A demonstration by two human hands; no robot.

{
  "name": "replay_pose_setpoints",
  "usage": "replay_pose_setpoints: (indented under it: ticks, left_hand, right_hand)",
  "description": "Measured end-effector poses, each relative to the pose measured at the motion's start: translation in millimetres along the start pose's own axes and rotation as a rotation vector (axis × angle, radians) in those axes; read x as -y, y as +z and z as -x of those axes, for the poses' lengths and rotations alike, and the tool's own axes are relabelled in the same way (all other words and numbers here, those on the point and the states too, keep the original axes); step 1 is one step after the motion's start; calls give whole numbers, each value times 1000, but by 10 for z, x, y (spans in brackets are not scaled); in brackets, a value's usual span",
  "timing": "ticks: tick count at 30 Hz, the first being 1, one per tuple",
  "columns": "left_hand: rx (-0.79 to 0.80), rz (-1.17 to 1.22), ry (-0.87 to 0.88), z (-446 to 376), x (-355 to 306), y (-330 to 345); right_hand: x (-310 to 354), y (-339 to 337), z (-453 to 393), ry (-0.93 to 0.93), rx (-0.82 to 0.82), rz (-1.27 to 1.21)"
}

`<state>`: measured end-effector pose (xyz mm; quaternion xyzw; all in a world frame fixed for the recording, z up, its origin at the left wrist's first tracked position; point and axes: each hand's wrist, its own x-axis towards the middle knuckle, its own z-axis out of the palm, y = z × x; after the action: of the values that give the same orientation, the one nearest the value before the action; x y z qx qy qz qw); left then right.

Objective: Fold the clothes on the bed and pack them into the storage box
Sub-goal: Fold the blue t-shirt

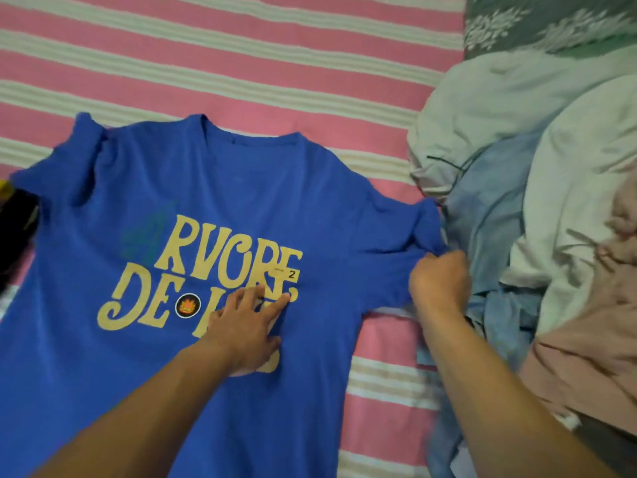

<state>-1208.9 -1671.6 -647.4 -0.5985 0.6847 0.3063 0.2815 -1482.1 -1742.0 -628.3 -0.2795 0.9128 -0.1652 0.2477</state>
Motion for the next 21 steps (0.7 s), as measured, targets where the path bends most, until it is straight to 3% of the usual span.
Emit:
replay_pose_setpoints:
  ticks: [6, 9, 12, 15, 17, 21]
  left_hand:
    - [97, 163, 19, -18, -5, -262]
    - [67, 617, -4, 66, 76, -427]
    - [-144, 1409, -144, 194, 240, -532]
    - [-141, 2102, -175, 266, 468, -464]
    - [-106, 2183, -202, 265, 551, -311]
    - [-186, 2078, -195, 302, 558, 61]
  right_hand:
    - [-19, -87, 244, 51, 213, -384]
    - [324, -134, 317, -127, 200, -378]
    - [867, 41, 702, -486, 349, -154]
    - [1248, 437, 1293, -869, 589, 249]
    - [1253, 691, 1585, -1020, 693, 497]
    - [968, 986, 1435, -1026, 531, 626]
